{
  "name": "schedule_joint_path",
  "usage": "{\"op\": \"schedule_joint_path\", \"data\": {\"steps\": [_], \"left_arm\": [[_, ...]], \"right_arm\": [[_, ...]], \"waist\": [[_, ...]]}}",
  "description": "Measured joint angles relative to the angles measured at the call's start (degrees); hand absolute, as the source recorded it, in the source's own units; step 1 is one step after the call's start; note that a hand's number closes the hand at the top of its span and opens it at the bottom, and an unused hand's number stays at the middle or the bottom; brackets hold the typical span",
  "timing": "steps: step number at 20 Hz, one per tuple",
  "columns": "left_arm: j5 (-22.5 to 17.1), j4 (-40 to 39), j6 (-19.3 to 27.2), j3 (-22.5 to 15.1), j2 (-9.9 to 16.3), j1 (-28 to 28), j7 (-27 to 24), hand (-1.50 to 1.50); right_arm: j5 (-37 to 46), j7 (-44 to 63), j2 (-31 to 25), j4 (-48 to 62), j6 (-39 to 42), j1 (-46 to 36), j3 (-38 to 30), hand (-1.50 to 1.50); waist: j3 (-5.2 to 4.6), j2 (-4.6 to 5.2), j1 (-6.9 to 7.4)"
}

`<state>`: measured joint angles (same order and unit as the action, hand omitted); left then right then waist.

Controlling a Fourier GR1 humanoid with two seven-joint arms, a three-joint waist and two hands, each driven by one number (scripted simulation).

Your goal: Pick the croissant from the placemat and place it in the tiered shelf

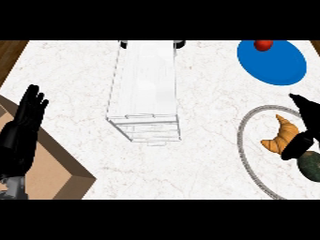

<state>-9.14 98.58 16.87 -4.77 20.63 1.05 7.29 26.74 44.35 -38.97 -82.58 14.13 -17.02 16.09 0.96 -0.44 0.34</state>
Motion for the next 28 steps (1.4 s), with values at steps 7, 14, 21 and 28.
{"op": "schedule_joint_path", "data": {"steps": [7,14,21,28], "left_arm": [[0.89,0.1,-0.03,0.13,-0.19,0.12,0.31,0.0],[1.77,-0.16,0.39,-0.42,-0.32,0.38,0.6,0.0],[1.5,1.28,-0.49,0.08,-0.41,0.26,1.81,0.0],[1.57,0.41,-0.86,0.29,-0.71,-0.15,-0.09,0.0]], "right_arm": [[2.97,-4.24,2.2,4.24,0.11,1.03,-1.81,-1.5],[6.84,-9.95,5.18,8.56,-3.87,2.34,-2.83,-1.5],[10.07,-15.72,8.16,16.3,-7.15,0.76,-4.53,-1.5],[11.28,-18.05,9.96,20.48,-5.32,0.01,-5.47,1.5]], "waist": [[0.01,0.02,0.02],[0.08,-0.04,0.01],[-0.12,0.09,0.19],[-0.21,-0.24,0.12]]}}
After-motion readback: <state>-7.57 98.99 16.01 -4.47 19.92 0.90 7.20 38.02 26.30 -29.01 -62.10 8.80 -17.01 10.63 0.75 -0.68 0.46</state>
